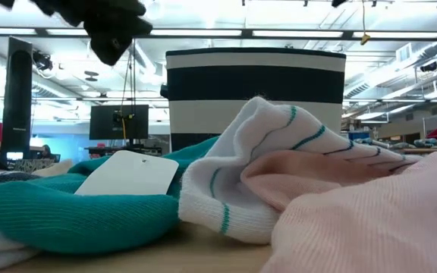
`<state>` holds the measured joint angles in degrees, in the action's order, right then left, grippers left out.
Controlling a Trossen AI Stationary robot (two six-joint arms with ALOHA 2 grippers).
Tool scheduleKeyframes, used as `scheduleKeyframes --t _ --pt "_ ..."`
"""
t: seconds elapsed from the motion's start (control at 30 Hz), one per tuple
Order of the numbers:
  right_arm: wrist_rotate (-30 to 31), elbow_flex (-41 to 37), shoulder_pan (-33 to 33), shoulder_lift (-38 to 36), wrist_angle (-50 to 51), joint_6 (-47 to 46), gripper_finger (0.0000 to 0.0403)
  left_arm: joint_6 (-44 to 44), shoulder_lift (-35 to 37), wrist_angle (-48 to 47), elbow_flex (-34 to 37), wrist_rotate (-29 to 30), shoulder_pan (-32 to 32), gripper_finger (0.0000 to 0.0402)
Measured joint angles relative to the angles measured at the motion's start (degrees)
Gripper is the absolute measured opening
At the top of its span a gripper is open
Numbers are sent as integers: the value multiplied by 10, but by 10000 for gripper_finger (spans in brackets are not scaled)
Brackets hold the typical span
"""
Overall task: Sort clothes
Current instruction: Put the brown sock into the blue laundry bin
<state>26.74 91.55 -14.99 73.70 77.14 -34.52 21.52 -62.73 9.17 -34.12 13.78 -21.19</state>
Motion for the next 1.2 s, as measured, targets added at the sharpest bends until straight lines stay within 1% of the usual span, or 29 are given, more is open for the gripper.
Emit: scheduleKeyframes --t 0.07,0.13,0.2,0.27,0.37,0.47,0.6,0.73,0.93,1.0,1.03,1.13,1.2 --pt "30 -43 -32 -8 -19 -26 130 13 -7 -95 -42 1 -5 119" --pt "46 -85 -59 -12 -40 -52 130 36 -17 -192 -78 6 -11 119" --pt "51 -124 -84 -14 -60 -81 130 62 -35 -251 -104 7 -16 119" --pt "58 -160 -106 -14 -87 -113 130 88 -53 -290 -108 2 -19 119" --pt "66 -216 -140 -13 -131 -167 130 120 -94 -283 -107 -27 -22 119" --pt "69 -271 -167 -14 -193 -194 130 139 -142 -283 -106 -57 -26 119" --pt "69 -322 -190 -13 -257 -229 130 152 -189 -282 -106 -78 -26 119" --pt "69 -347 -202 -13 -297 -244 130 163 -226 -282 -105 -96 -26 119" --pt "73 -360 -211 -13 -339 -244 130 164 -271 -278 -105 -96 -26 118" --pt "82 -361 -216 -13 -341 -241 130 166 -281 -277 -106 -96 -26 104" --pt "90 -361 -218 -13 -343 -240 130 166 -284 -277 -106 -96 -26 89" --pt "96 -361 -226 -13 -344 -239 130 163 -284 -277 -108 -98 -26 24" --pt "98 -361 -233 -13 -344 -240 130 162 -282 -283 -113 -98 -26 11"
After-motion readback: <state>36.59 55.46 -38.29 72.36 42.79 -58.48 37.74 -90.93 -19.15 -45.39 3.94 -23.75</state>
